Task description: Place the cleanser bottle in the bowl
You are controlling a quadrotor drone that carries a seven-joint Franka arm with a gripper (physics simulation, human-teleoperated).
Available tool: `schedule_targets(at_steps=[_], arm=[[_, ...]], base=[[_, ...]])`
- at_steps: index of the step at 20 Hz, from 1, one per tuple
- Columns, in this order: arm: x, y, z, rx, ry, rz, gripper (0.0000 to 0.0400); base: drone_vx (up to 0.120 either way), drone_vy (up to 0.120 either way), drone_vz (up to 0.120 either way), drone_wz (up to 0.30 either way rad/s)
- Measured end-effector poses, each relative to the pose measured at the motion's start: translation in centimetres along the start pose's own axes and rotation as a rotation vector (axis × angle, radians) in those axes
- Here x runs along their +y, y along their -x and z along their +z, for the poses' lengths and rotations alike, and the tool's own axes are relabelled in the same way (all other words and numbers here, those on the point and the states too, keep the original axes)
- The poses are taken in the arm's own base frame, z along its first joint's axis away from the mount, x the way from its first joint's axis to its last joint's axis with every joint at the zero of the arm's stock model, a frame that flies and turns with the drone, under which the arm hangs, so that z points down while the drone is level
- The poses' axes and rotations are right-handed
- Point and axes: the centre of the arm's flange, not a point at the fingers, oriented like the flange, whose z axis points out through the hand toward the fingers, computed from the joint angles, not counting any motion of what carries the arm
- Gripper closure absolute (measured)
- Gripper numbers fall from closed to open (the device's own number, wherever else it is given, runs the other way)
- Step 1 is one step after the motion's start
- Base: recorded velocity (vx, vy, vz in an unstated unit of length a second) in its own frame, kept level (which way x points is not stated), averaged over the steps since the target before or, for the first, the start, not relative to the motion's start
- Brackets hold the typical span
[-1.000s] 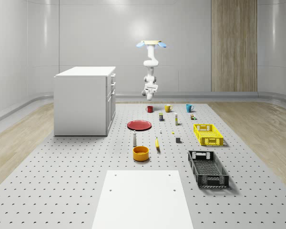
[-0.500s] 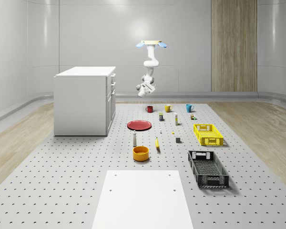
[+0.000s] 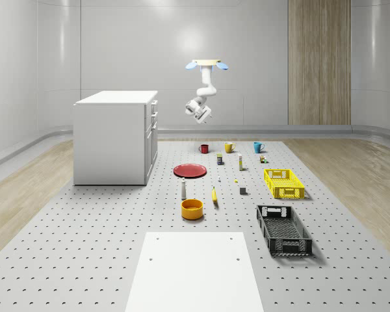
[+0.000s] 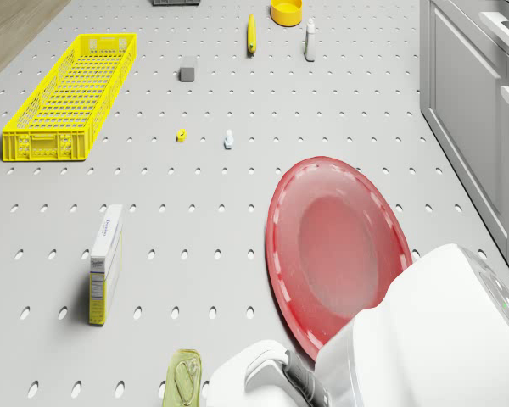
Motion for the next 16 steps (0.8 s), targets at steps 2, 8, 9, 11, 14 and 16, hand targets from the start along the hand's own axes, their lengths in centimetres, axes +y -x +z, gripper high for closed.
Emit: schedule_targets(at_steps=[2,8,9,11,14,16], arm=[[-1.3,1.3,0.2,0.137,0.136,-0.005,0.0],[-3.4,3.4,1.2,0.36,0.353,-0.013,0.0],[-3.5,3.6,1.3,0.38,0.371,-0.014,0.0],[-3.8,3.9,1.5,0.41,0.399,-0.015,0.0],[-4.0,4.1,1.7,0.439,0.426,-0.016,0.0],[-4.1,4.2,1.8,0.451,0.438,-0.016,0.0]], base=[[0.12,-0.12,-0.12,0.0],[0.12,-0.047,-0.12,0.0],[0.12,0.0,-0.12,0.0],[0.12,0.0,-0.12,0.0],[0.12,0.0,-0.12,0.0],[0.12,0.0,-0.12,0.0]])
